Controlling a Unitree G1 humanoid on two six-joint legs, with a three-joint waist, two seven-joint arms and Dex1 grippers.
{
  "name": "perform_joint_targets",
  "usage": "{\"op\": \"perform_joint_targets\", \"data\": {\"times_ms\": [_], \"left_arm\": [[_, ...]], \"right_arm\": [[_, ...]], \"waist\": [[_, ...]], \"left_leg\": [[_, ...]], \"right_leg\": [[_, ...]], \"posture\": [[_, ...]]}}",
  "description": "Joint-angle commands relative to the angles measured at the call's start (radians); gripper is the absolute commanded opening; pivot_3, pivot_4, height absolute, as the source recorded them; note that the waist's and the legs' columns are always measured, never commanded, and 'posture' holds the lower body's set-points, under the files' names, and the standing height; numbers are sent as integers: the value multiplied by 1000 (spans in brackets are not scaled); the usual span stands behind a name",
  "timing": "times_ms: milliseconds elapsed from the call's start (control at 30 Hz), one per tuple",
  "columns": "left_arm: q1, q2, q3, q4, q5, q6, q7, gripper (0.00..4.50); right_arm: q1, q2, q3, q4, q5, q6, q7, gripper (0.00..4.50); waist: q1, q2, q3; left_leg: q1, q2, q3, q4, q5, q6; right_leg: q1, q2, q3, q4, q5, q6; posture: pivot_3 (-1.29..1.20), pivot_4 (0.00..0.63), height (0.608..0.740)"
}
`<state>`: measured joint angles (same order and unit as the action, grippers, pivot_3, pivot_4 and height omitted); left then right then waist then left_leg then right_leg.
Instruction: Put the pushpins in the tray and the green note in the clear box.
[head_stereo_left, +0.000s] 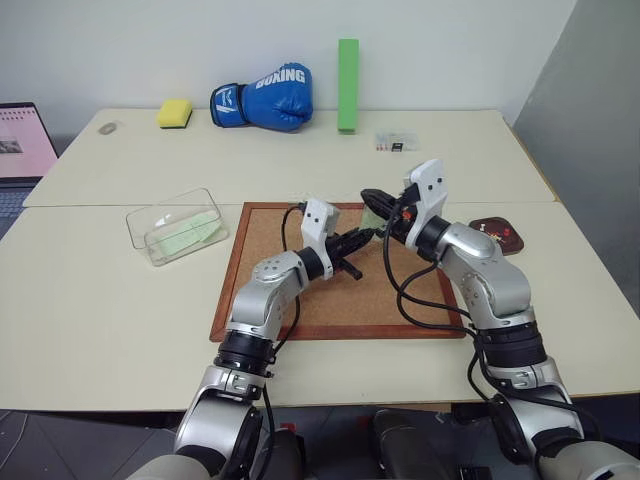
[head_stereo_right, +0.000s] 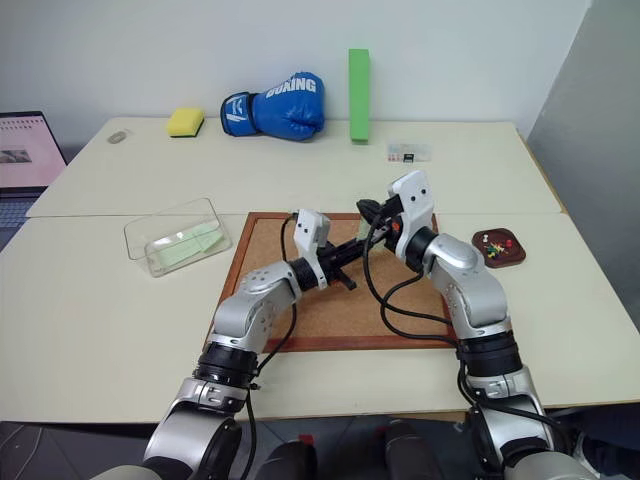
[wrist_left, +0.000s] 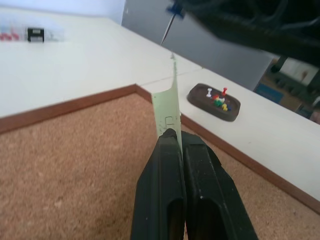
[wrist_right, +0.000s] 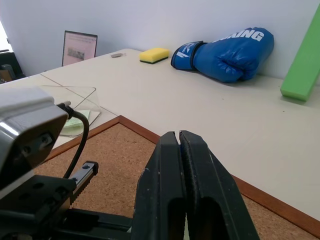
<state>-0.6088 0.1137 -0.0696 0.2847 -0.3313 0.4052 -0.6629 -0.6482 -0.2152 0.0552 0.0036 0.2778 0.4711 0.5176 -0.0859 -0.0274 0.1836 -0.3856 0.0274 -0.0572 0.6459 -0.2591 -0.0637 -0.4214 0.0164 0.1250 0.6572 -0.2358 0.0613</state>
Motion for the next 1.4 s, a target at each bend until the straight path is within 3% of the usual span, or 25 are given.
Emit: {"op": "perform_joint_targets", "data": {"times_ms": [33,233,400,700,1033,1400], "left_arm": [[-16,-10,42,-8,-41,66,25,57],[-12,-26,76,-43,-107,171,26,57],[-22,-21,68,-55,-97,158,11,57],[27,81,-121,-165,56,-43,-123,57],[47,94,-179,-163,118,-124,-149,57],[63,126,-177,-203,123,-122,-162,57]], "right_arm": [[-15,-3,-25,-53,15,1,-13,0],[-11,-5,-28,-63,18,3,-24,0],[-6,-25,-47,-74,13,7,-38,0],[45,-171,-156,-41,-63,0,-133,0],[-9,-319,-318,277,-110,-19,-252,0],[-128,-305,-315,627,-103,-154,-213,0]], "waist": [[0,0,0],[-1,0,0],[-1,0,0],[2,0,0],[-1,0,0],[-3,0,0]], "left_leg": [[0,0,0,0,0,0],[0,0,0,0,0,0],[0,0,0,0,0,0],[-1,0,0,-1,0,0],[0,-1,2,-1,0,0],[0,-1,3,-1,0,0]], "right_leg": [[0,0,0,0,0,0],[0,0,0,0,0,0],[0,0,0,0,0,0],[0,0,0,-1,0,0],[0,-1,2,-2,0,0],[0,0,3,-2,0,0]], "posture": [[0,150,740],[0,150,740],[0,150,740],[0,150,740],[0,150,740],[0,150,740]]}}
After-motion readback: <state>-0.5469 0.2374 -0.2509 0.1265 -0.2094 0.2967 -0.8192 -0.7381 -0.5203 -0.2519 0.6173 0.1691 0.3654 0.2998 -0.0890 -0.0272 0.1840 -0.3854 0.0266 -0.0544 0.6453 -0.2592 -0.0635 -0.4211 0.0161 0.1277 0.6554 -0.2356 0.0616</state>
